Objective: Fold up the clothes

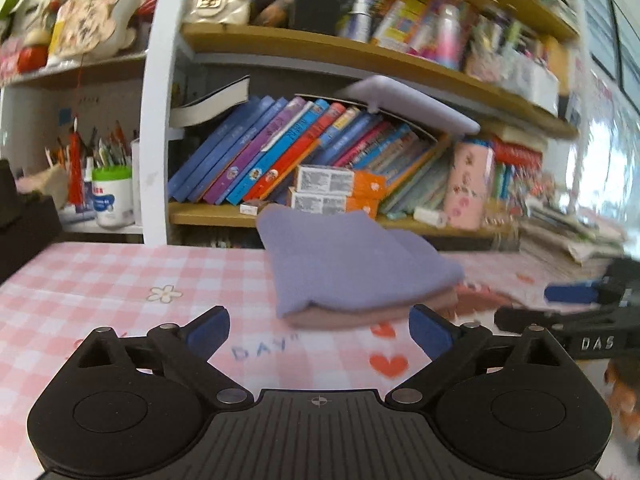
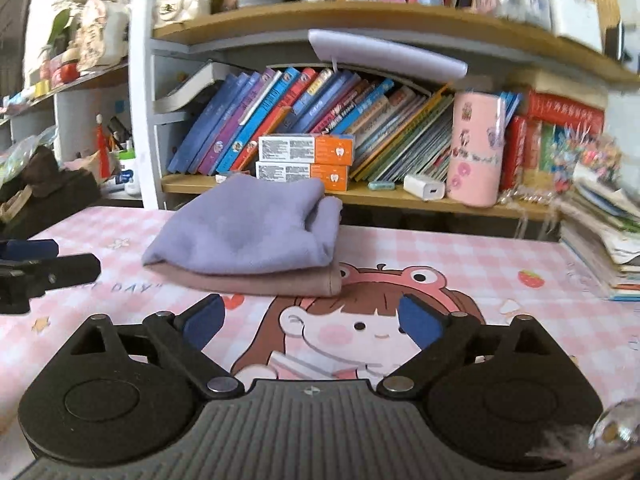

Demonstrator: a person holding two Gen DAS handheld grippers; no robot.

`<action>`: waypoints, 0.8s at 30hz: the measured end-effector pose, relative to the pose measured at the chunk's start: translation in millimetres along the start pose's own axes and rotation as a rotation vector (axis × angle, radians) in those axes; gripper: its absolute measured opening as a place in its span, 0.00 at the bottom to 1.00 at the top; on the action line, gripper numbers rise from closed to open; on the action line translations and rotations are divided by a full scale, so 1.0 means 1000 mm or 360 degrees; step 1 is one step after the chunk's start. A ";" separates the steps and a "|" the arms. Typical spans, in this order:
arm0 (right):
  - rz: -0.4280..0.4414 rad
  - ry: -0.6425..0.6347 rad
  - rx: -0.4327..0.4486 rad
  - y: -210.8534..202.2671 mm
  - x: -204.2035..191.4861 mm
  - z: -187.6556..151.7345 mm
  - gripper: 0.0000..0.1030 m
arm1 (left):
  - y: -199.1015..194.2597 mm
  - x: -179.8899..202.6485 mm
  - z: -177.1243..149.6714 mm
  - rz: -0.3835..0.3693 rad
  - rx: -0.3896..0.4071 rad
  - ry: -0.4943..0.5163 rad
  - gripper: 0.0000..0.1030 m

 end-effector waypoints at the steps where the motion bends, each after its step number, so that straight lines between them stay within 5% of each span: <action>1: 0.0000 -0.0006 0.0013 -0.006 -0.001 -0.003 0.94 | -0.006 0.004 -0.002 0.0013 -0.0001 0.0027 0.95; 24: -0.0100 -0.0072 0.0058 -0.041 -0.017 -0.032 1.00 | -0.033 0.016 -0.019 0.0117 0.0002 0.0037 0.96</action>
Point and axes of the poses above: each gripper's, at about its wrist camera, not at the fingertips, and y roughly the way its jaws point, x to its right, z to its top, the point moved 4 cm from there along y, roughly the way its jaws point, and after that the axes turned 12 degrees about y, right-handed, at the moved point
